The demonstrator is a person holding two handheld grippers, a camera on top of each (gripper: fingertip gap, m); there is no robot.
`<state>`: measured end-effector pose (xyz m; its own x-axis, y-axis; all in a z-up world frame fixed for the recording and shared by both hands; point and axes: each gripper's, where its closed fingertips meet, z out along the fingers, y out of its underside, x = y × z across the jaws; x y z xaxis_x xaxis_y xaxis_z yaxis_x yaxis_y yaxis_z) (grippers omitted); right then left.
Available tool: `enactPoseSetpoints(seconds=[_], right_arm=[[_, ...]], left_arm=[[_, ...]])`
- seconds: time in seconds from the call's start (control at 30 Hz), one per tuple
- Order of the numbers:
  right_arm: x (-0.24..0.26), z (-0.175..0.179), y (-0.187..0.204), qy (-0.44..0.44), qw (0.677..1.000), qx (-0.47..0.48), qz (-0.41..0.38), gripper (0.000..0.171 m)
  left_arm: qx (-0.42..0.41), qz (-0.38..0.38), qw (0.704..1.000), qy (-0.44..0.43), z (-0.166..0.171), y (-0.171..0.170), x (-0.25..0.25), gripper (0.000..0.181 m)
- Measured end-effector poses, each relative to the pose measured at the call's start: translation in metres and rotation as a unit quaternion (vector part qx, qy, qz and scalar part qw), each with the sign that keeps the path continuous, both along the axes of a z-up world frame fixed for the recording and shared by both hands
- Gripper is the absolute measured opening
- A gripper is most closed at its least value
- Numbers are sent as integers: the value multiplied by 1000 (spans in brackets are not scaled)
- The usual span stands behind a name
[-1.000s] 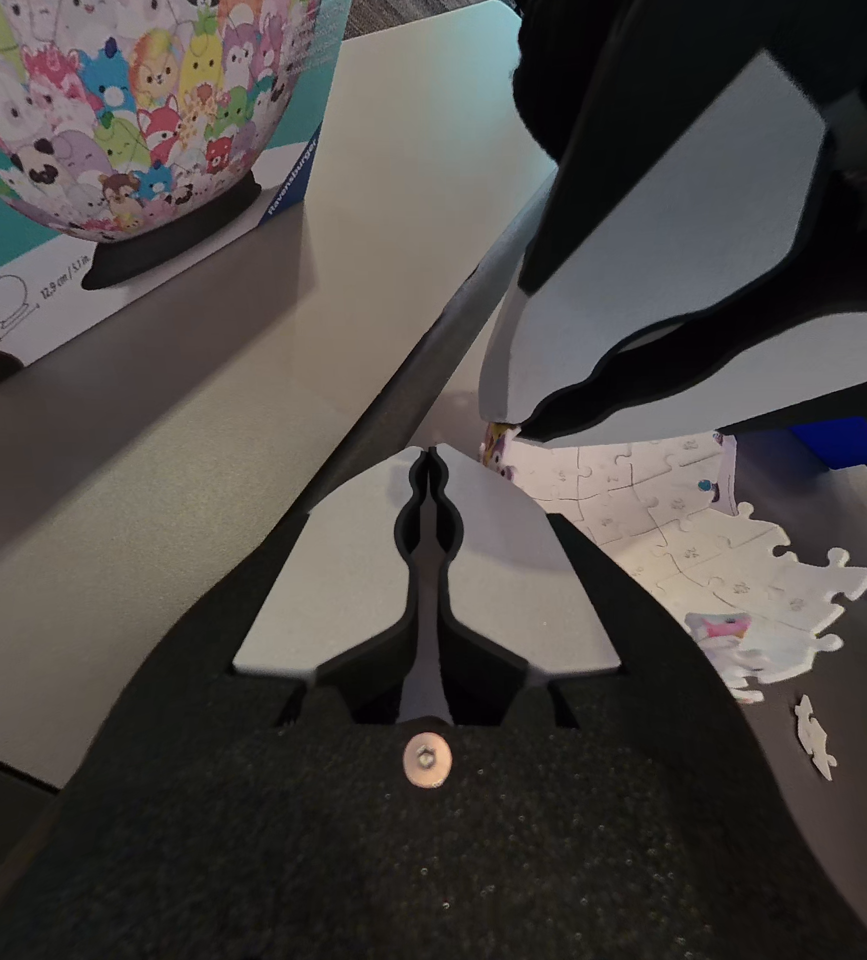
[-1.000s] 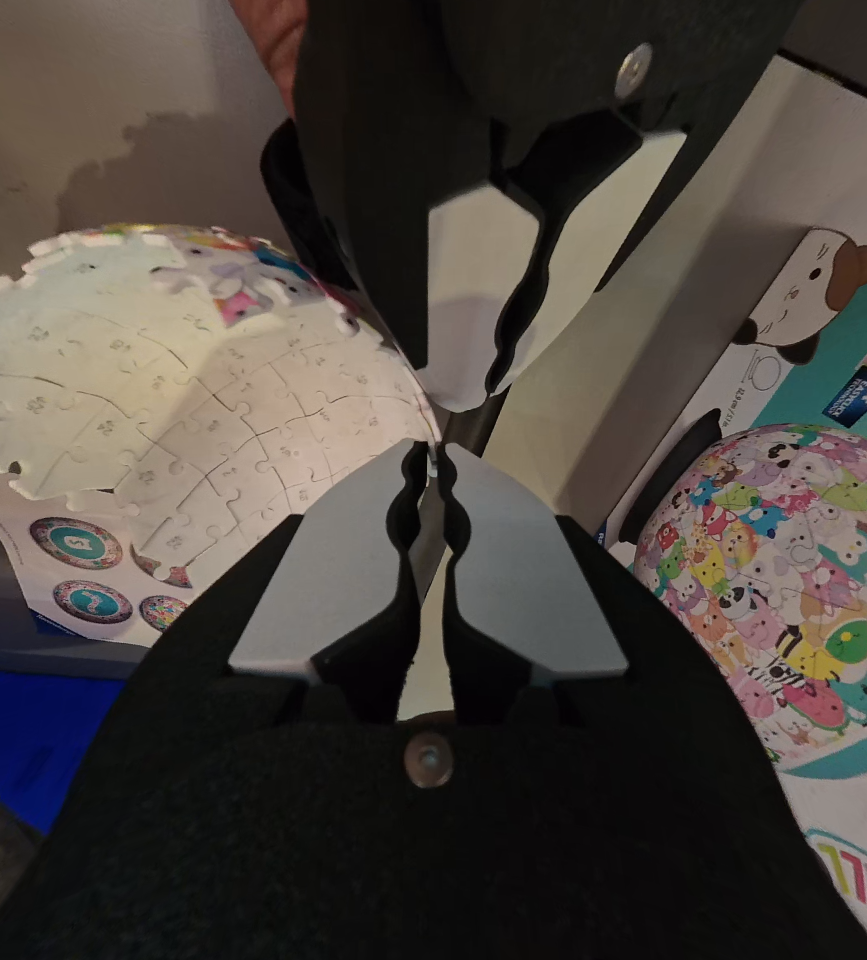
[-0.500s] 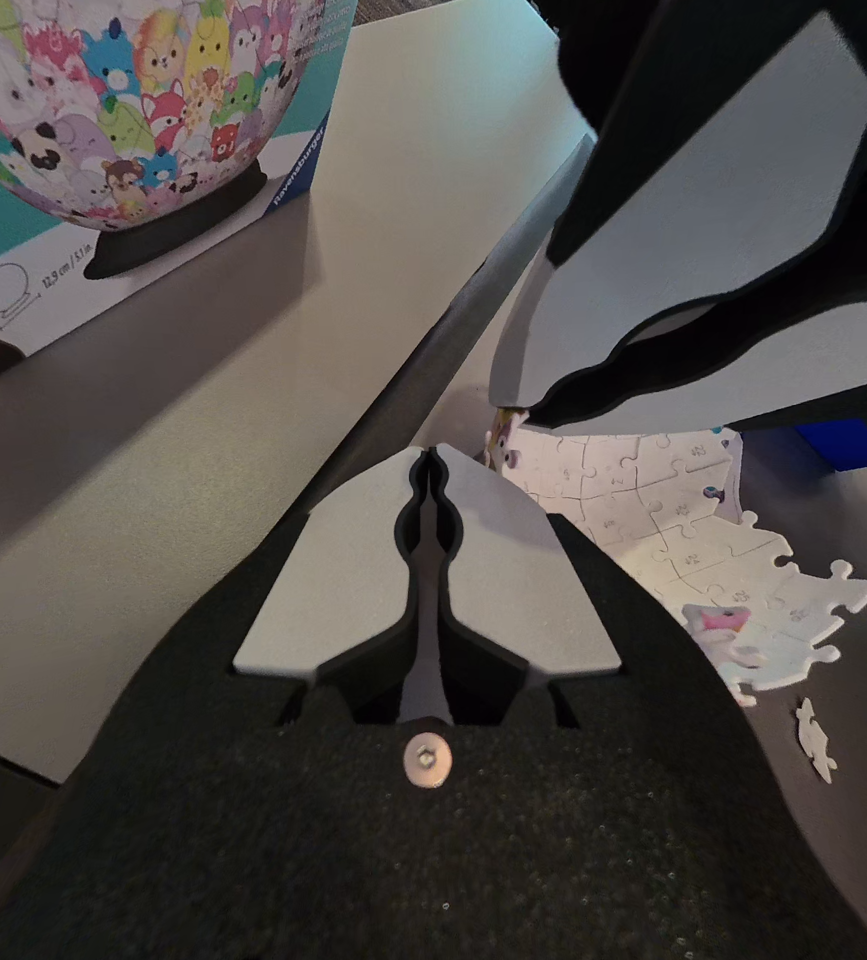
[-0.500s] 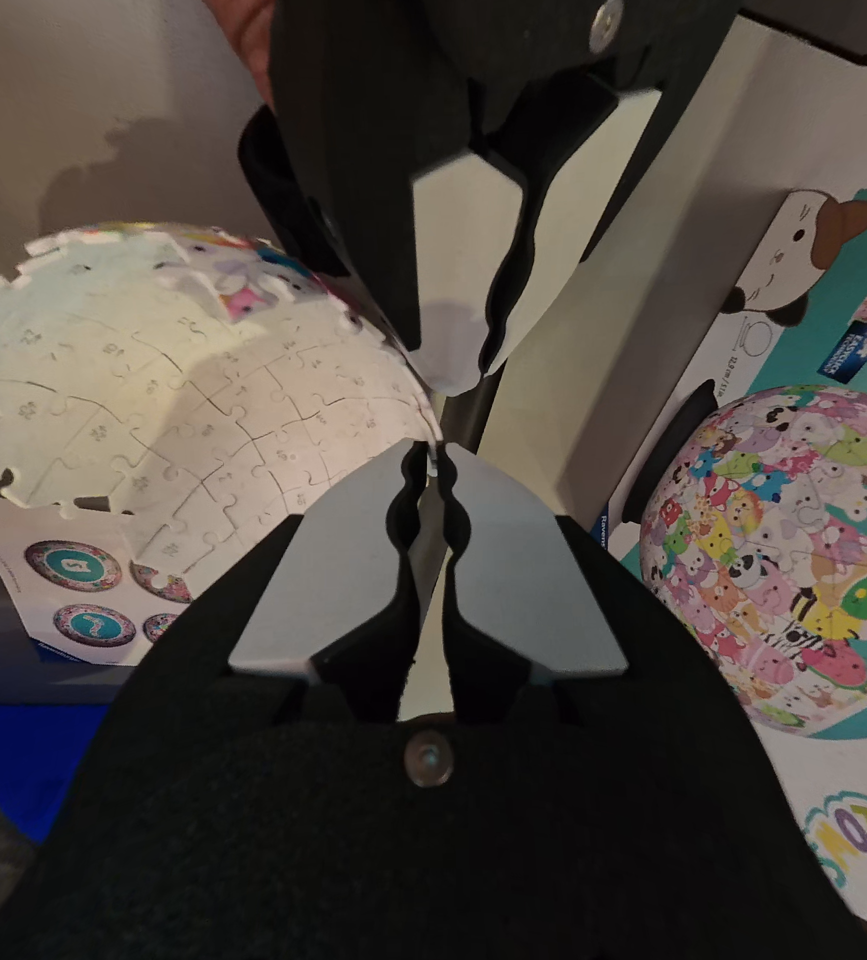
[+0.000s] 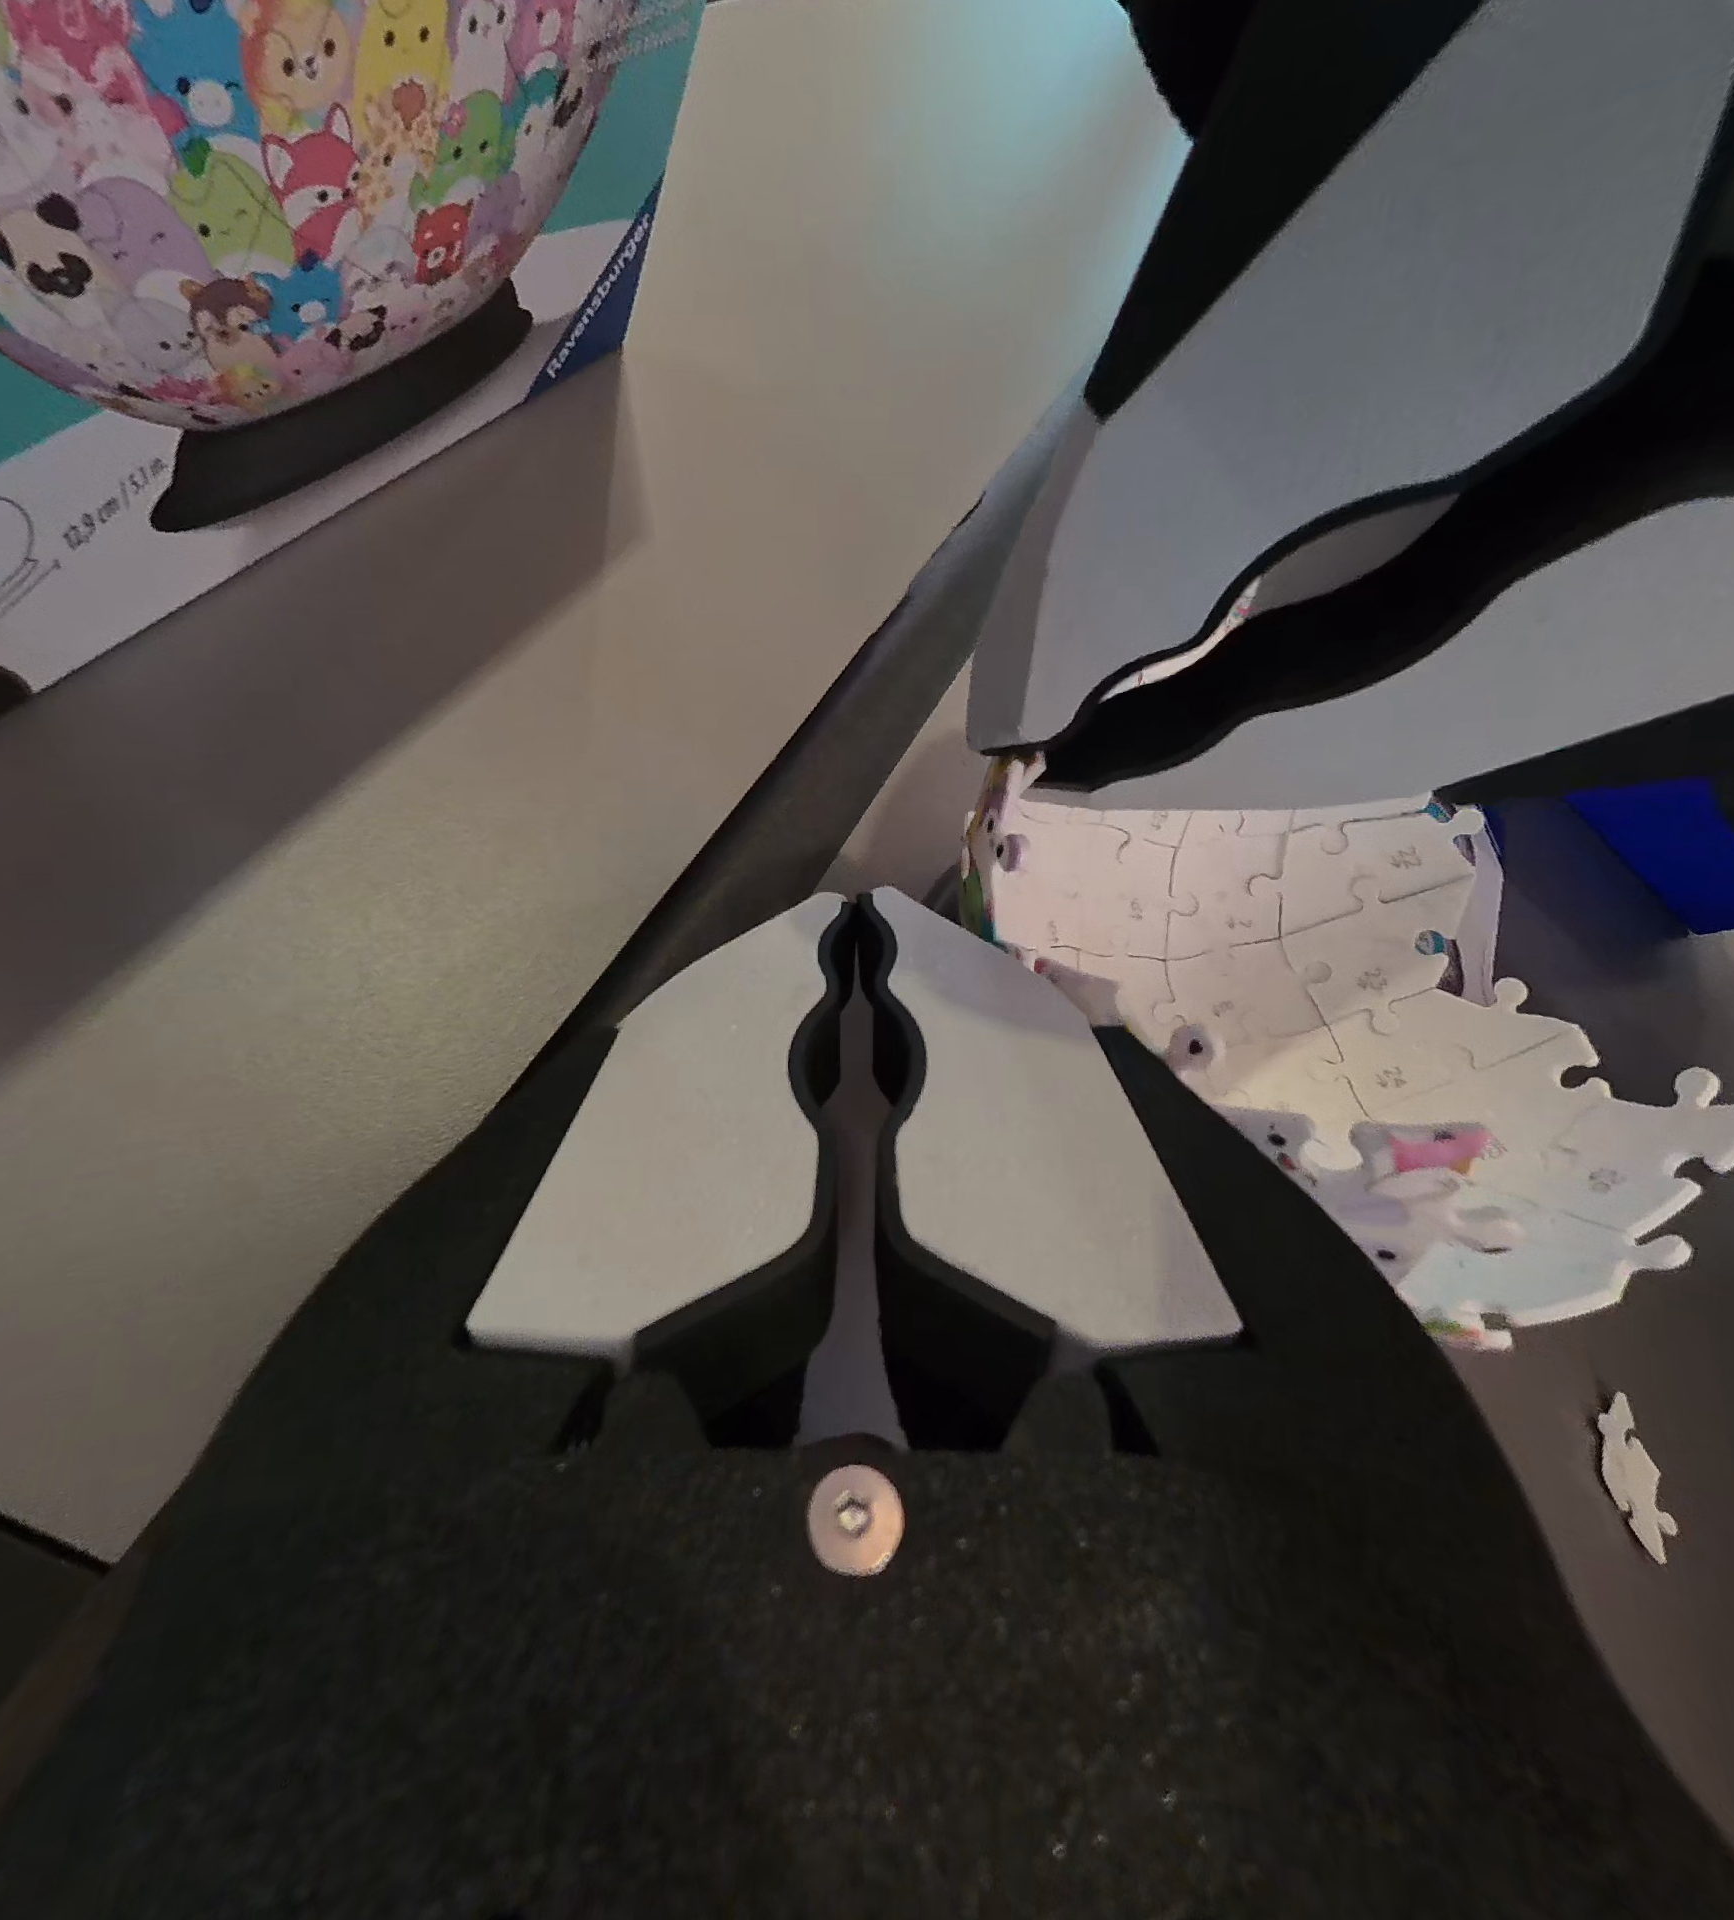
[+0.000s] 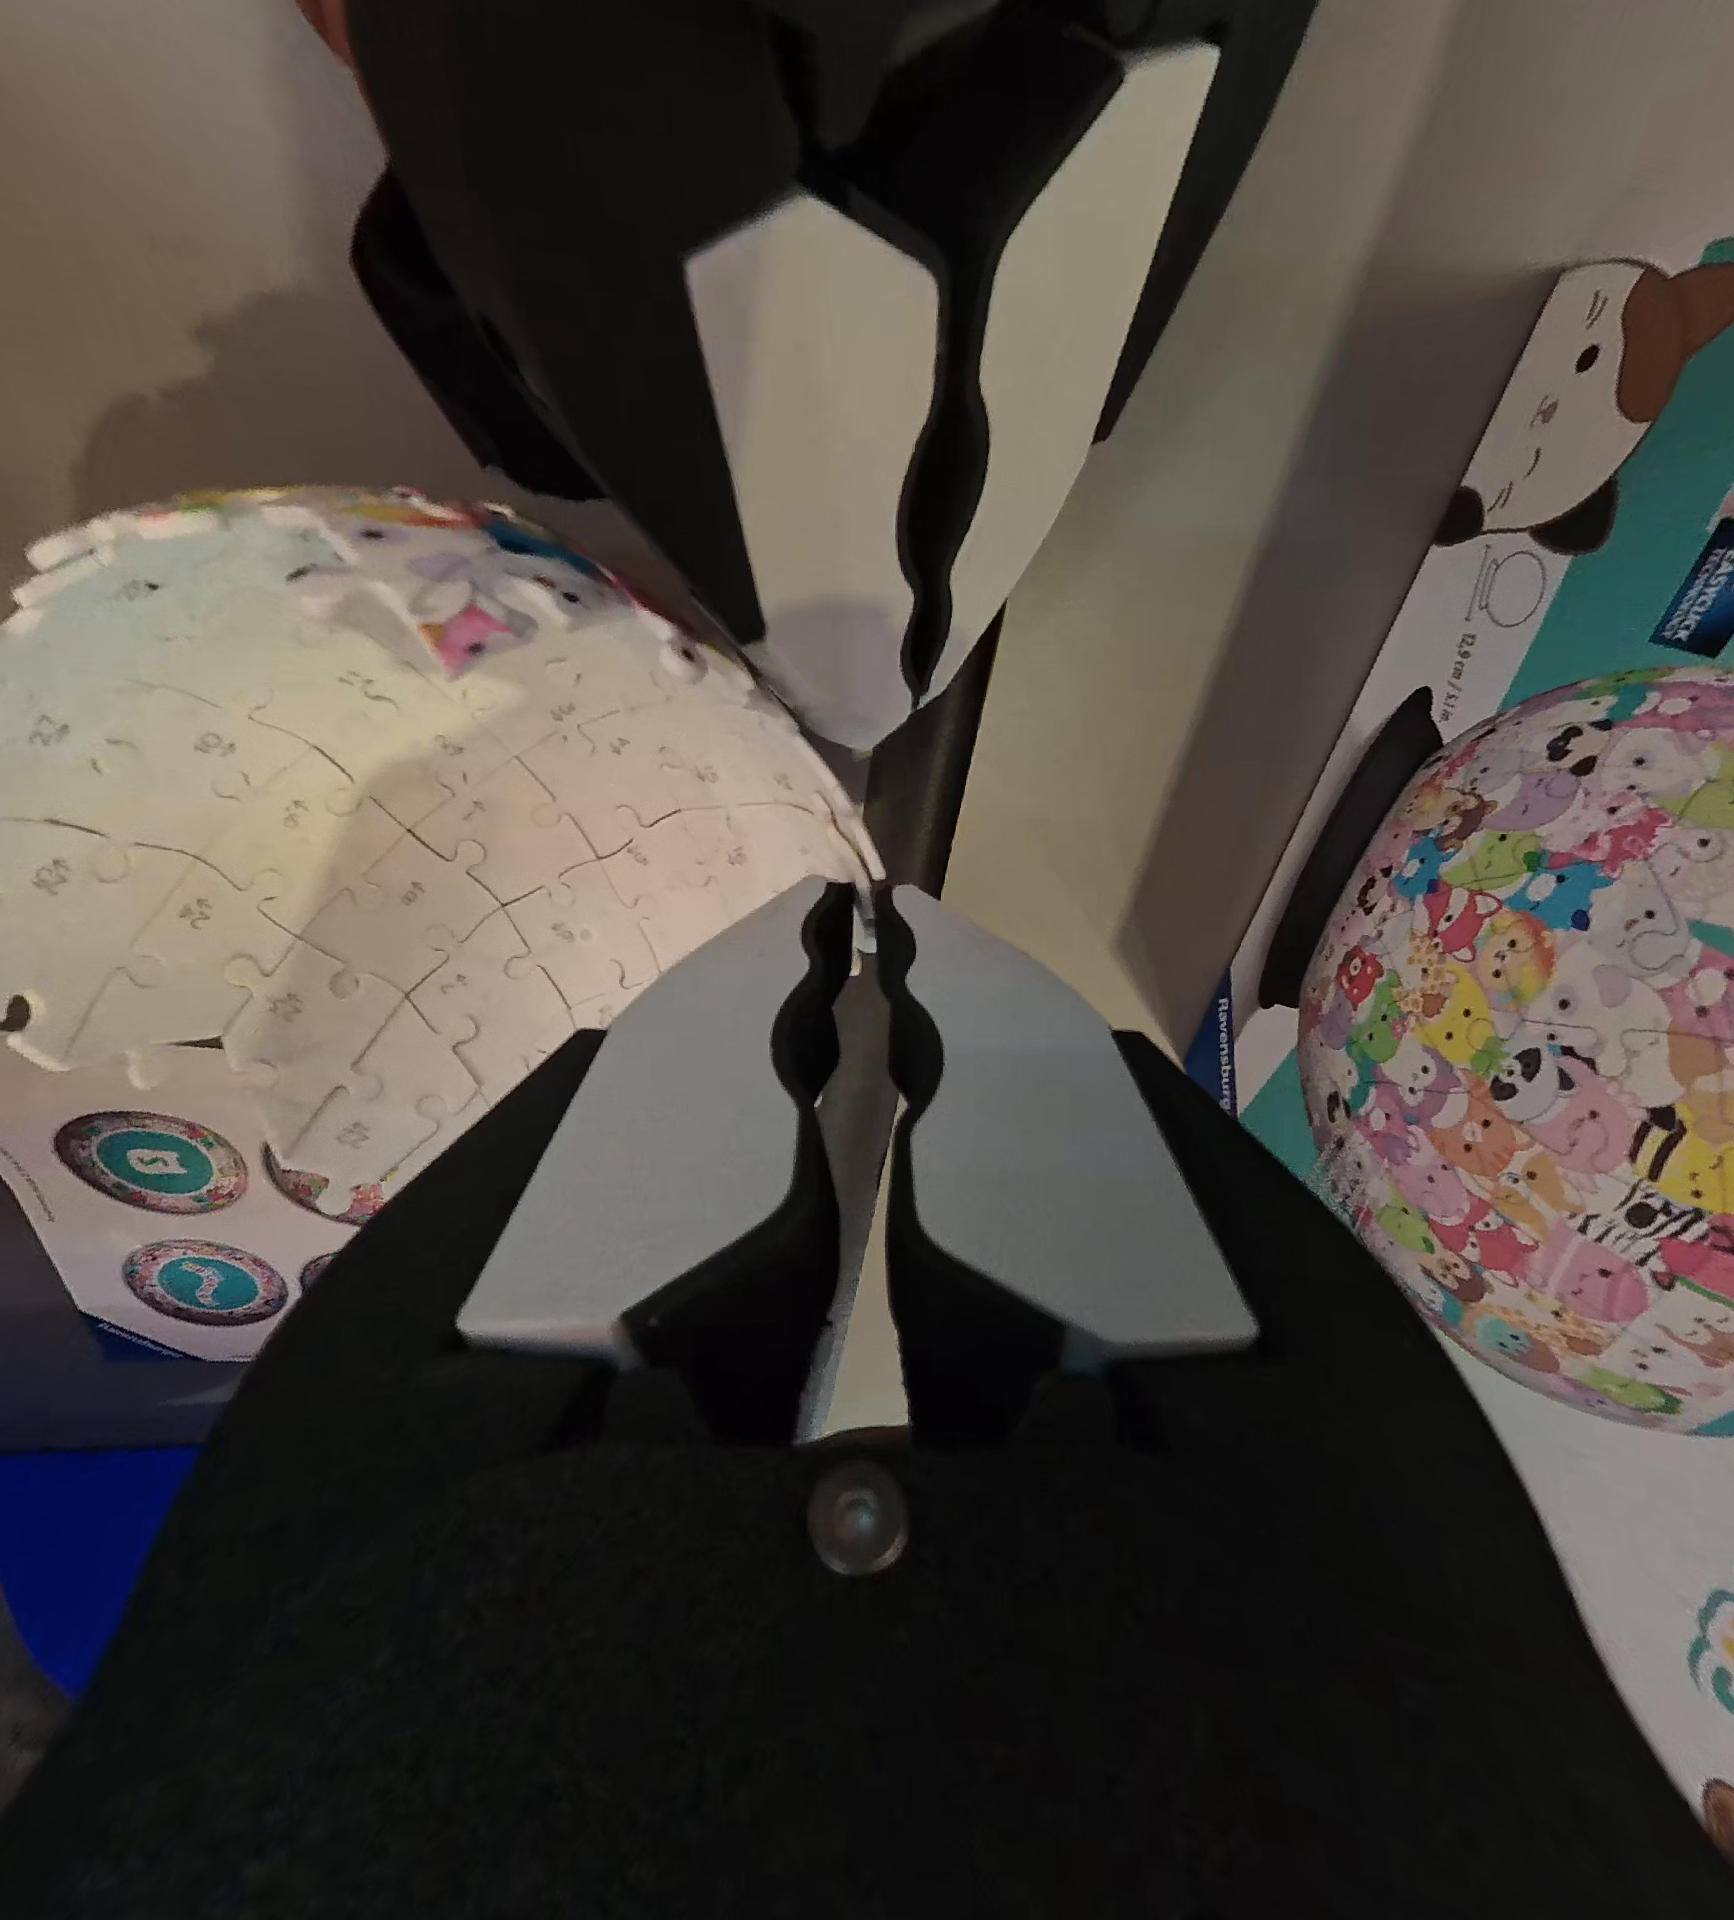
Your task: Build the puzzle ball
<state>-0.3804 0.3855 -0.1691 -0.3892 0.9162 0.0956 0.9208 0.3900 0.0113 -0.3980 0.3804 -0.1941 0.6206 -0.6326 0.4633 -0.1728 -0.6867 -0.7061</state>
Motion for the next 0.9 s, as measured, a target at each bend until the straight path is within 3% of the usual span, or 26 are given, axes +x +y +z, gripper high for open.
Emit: enactPoseSetpoints(seconds=[0.9], right_arm=[[5, -2, 3, 22, 999, -19, -13, 5]], left_arm=[[1, -40, 999, 13, -3, 11, 14, 0]])
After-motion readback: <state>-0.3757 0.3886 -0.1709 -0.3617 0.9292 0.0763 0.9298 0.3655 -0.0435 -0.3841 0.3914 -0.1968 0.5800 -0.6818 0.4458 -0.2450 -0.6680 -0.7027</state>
